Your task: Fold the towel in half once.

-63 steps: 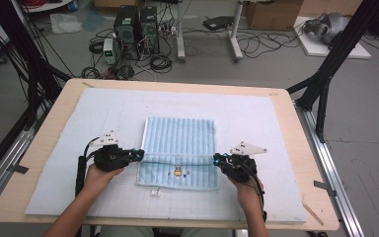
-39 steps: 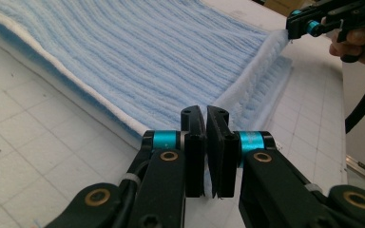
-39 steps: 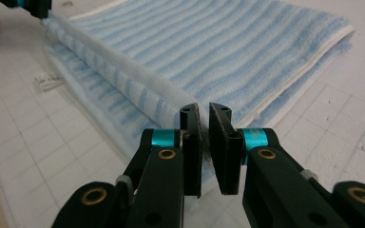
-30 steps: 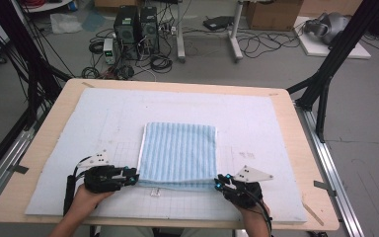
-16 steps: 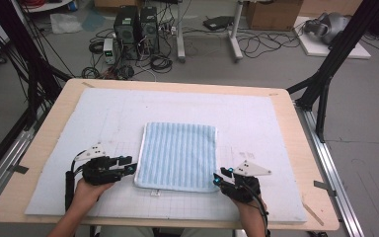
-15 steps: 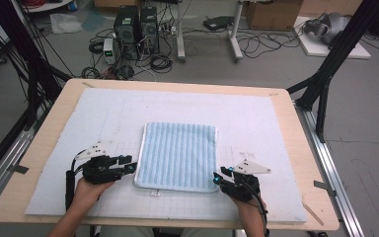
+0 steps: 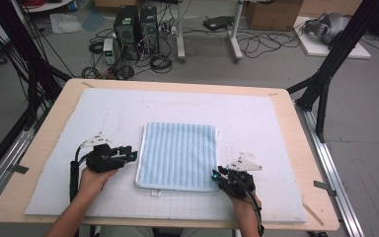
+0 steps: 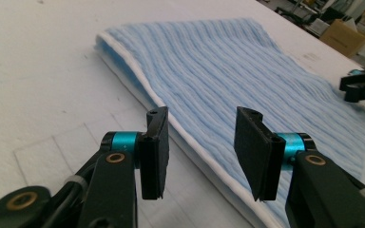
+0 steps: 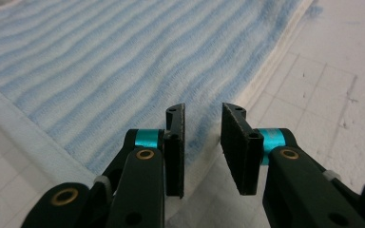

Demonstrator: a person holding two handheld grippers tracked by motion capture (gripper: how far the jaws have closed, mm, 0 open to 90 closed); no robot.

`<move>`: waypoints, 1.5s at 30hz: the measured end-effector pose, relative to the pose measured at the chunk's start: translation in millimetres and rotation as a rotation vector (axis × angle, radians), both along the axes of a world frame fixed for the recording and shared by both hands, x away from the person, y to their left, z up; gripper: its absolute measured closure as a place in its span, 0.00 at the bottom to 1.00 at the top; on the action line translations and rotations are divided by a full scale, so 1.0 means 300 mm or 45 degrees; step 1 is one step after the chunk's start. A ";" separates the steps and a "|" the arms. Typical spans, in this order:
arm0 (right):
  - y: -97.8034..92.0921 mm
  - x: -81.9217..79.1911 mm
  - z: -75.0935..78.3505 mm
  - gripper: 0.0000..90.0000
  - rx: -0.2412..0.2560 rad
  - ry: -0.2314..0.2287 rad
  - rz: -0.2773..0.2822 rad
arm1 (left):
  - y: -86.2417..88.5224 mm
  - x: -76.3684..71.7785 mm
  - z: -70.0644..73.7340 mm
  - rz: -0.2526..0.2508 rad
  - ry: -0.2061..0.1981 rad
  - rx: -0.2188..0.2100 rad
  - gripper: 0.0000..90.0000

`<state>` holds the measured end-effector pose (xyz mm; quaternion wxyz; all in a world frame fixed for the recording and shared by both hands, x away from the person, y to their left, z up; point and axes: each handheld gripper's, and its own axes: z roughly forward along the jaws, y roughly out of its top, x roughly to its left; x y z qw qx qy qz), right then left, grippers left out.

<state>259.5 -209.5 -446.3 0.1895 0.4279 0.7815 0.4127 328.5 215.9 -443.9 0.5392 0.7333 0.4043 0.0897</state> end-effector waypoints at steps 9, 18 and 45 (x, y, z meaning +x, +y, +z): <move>-0.012 0.099 0.034 0.80 0.059 -0.043 0.008 | -0.032 0.114 0.025 -0.019 -0.076 0.009 0.94; 0.009 0.324 0.063 0.85 0.000 0.014 -0.009 | -0.101 0.252 0.006 0.009 0.001 0.089 0.89; -0.083 0.391 0.107 0.49 0.038 -0.054 -0.145 | -0.069 0.291 0.051 0.174 -0.022 0.067 0.36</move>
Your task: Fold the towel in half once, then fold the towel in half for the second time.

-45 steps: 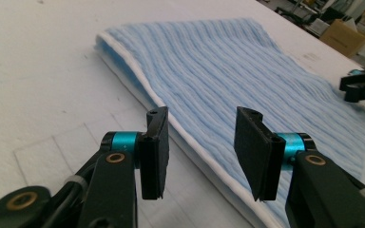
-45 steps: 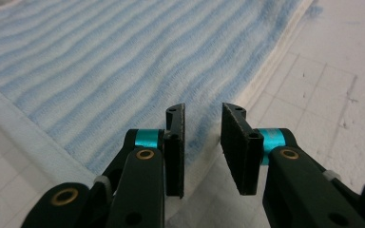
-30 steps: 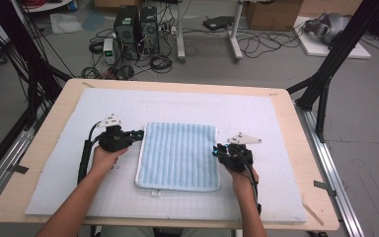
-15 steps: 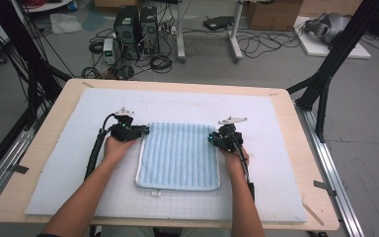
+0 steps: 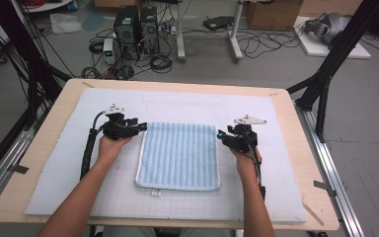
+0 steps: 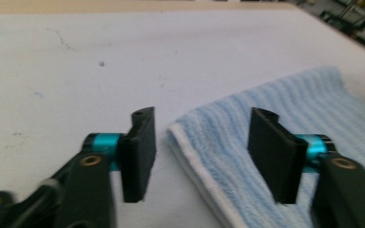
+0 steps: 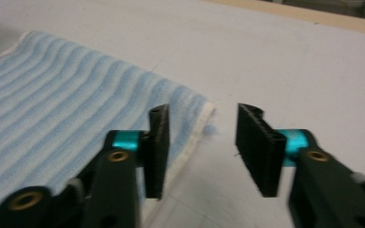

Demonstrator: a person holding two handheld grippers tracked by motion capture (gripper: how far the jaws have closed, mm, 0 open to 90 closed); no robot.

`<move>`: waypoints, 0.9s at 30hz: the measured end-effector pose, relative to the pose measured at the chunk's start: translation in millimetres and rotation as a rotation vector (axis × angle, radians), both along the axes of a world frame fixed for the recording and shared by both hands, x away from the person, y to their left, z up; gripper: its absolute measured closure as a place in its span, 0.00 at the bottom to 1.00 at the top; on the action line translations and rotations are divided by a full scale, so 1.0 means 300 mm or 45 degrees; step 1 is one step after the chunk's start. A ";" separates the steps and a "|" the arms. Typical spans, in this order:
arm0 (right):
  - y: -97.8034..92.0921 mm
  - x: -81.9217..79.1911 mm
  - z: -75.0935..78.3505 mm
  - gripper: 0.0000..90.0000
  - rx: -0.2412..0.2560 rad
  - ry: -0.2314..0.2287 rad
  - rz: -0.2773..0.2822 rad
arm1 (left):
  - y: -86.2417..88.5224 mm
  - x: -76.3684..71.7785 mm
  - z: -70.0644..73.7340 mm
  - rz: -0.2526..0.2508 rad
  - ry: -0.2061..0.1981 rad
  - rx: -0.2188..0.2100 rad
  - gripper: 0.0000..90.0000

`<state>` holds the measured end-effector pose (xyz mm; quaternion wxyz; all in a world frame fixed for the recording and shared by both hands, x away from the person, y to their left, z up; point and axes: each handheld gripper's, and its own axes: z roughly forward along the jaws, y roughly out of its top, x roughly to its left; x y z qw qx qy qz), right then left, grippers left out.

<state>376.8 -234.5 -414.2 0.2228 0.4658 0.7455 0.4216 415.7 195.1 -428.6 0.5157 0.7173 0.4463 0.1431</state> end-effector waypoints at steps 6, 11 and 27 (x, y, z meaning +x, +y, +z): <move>-0.054 -0.052 0.036 0.19 0.029 -0.039 -0.082 | 0.021 -0.048 0.050 -0.095 -0.125 -0.090 0.21; -0.071 -0.078 0.040 0.12 -0.025 -0.061 -0.047 | 0.027 -0.071 0.054 -0.117 -0.150 -0.107 0.21; -0.075 -0.091 0.056 0.12 -0.015 -0.090 -0.023 | 0.069 -0.091 0.076 -0.087 -0.150 -0.162 0.22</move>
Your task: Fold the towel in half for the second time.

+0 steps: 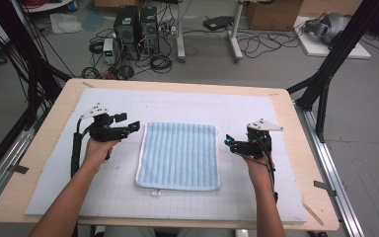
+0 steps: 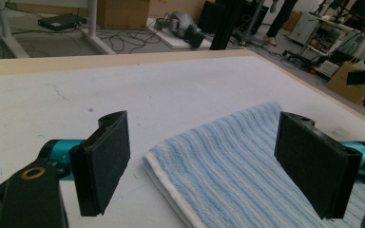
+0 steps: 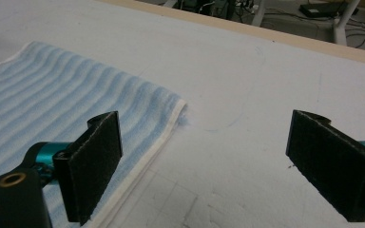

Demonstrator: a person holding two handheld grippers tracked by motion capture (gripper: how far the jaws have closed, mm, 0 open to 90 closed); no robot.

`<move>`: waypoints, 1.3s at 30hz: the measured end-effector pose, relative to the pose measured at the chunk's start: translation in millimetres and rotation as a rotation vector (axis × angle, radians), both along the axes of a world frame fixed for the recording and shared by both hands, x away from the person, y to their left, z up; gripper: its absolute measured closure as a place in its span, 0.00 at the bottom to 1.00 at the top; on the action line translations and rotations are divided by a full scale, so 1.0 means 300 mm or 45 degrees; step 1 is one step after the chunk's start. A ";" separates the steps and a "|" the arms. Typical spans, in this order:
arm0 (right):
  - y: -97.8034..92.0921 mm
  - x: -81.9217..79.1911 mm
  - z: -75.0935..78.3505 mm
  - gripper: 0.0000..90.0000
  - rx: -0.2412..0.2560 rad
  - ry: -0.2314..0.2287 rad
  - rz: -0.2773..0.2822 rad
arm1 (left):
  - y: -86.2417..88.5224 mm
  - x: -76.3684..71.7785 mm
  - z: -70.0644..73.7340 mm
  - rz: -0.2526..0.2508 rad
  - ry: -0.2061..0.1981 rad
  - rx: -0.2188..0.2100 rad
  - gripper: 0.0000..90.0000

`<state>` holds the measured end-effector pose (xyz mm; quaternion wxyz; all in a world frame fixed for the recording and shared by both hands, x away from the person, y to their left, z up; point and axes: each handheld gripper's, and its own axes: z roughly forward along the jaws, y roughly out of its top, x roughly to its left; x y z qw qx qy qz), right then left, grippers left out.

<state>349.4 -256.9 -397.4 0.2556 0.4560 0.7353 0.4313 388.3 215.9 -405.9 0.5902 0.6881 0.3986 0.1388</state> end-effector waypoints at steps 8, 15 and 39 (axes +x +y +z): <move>0.015 -0.003 0.007 0.12 0.032 0.002 0.017 | -0.011 0.024 0.001 -0.008 0.039 -0.006 0.20; 0.023 -0.011 0.009 0.12 0.015 0.015 0.051 | -0.051 0.098 -0.031 -0.010 0.028 0.040 0.19; 0.036 -0.026 0.018 0.12 0.011 0.036 0.073 | -0.165 0.208 -0.152 0.022 0.222 0.312 0.48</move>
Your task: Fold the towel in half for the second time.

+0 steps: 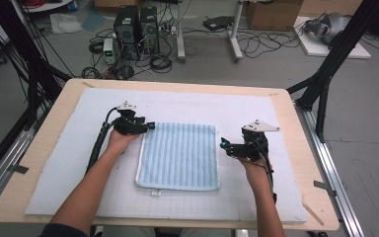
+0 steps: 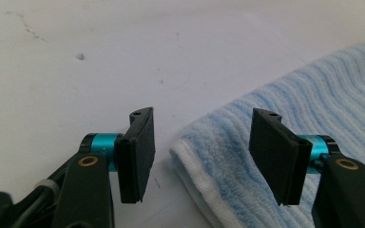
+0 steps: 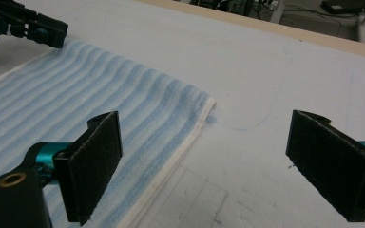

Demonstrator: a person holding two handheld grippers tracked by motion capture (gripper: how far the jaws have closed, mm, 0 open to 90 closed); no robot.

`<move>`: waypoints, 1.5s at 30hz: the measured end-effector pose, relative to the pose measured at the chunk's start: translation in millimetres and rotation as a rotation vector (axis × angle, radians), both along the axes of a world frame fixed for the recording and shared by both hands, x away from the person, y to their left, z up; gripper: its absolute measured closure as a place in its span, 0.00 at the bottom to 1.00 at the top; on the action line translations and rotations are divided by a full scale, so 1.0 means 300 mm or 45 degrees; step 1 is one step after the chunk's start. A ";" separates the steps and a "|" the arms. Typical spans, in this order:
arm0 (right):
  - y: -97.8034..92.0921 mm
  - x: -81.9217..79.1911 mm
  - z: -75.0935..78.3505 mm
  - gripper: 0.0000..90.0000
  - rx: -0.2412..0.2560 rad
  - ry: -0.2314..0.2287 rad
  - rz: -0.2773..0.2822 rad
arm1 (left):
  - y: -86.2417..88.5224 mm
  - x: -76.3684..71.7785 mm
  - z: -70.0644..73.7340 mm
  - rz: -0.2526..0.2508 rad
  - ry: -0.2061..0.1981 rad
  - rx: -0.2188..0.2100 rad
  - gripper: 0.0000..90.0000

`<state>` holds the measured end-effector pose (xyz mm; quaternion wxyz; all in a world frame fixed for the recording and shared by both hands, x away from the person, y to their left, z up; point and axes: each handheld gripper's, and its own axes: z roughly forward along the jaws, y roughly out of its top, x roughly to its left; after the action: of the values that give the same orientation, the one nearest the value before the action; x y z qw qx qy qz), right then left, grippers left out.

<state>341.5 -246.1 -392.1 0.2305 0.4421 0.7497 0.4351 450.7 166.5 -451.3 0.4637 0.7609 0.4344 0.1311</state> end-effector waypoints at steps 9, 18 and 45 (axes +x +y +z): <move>0.024 0.013 -0.002 0.12 -0.004 0.018 0.002 | -0.020 -0.007 -0.003 -0.035 -0.003 0.055 0.83; 0.071 0.057 -0.011 0.12 -0.020 0.056 0.025 | -0.023 -0.009 -0.005 -0.040 -0.006 0.068 0.96; 0.146 0.303 -0.128 0.44 -0.101 0.264 -0.002 | -0.023 -0.009 -0.006 -0.051 -0.001 0.067 0.97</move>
<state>432.3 -202.2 -430.5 0.1695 0.4758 0.7859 0.3568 448.0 159.6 -453.1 0.4462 0.7815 0.4153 0.1333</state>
